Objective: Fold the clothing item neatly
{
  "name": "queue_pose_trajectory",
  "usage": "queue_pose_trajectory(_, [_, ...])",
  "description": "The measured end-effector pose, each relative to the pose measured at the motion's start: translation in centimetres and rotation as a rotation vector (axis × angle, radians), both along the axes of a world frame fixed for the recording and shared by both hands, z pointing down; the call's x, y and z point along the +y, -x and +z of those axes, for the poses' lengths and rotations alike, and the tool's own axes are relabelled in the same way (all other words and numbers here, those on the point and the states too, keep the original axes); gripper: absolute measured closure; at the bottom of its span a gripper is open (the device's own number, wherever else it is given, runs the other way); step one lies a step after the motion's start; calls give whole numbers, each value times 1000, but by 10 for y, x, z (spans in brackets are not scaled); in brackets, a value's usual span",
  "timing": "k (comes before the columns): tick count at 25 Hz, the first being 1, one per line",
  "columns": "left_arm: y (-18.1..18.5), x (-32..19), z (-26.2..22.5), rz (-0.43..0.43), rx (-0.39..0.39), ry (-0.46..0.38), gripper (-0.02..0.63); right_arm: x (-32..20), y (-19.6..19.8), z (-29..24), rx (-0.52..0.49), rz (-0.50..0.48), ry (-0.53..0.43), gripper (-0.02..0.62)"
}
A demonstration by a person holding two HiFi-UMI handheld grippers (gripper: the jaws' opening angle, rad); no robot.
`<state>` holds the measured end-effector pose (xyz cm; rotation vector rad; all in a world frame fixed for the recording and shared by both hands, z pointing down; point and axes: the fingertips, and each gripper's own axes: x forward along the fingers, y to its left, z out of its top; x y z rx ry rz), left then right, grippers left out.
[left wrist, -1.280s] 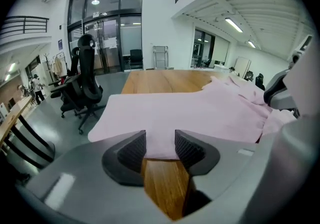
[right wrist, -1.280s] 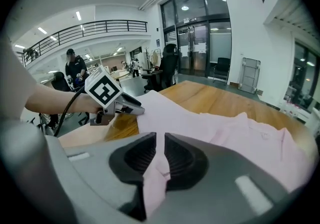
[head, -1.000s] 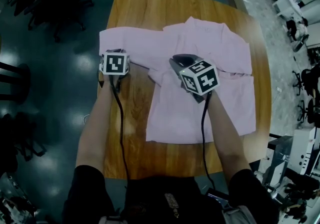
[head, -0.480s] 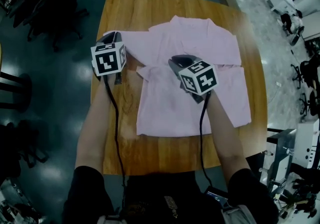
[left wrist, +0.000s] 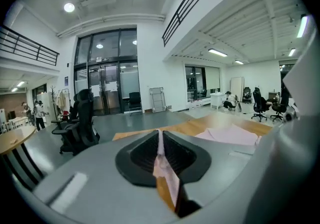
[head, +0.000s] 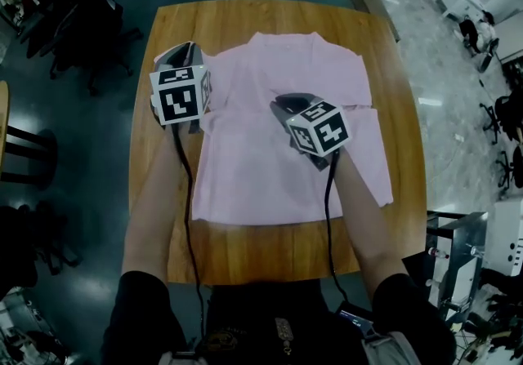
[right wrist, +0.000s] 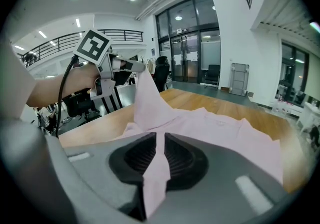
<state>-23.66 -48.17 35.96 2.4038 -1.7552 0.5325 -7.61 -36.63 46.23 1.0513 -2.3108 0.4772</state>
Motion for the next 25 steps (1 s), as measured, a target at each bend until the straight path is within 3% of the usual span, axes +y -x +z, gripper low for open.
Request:
queue_pose_trajectory(10, [-166, 11, 55, 171, -236, 21, 571, 17, -105, 14, 12, 64, 37, 541])
queue_pose_trajectory(16, [-261, 37, 151, 409, -426, 167, 545, 25, -166, 33, 25, 110, 68, 541])
queue_pose_trajectory(20, [-292, 58, 179, 506, -425, 238, 490, 21, -183, 45, 20, 100, 79, 541])
queue_pose_trajectory(25, [-277, 53, 185, 469, -411, 258, 506, -4, -171, 56, 20, 64, 75, 540])
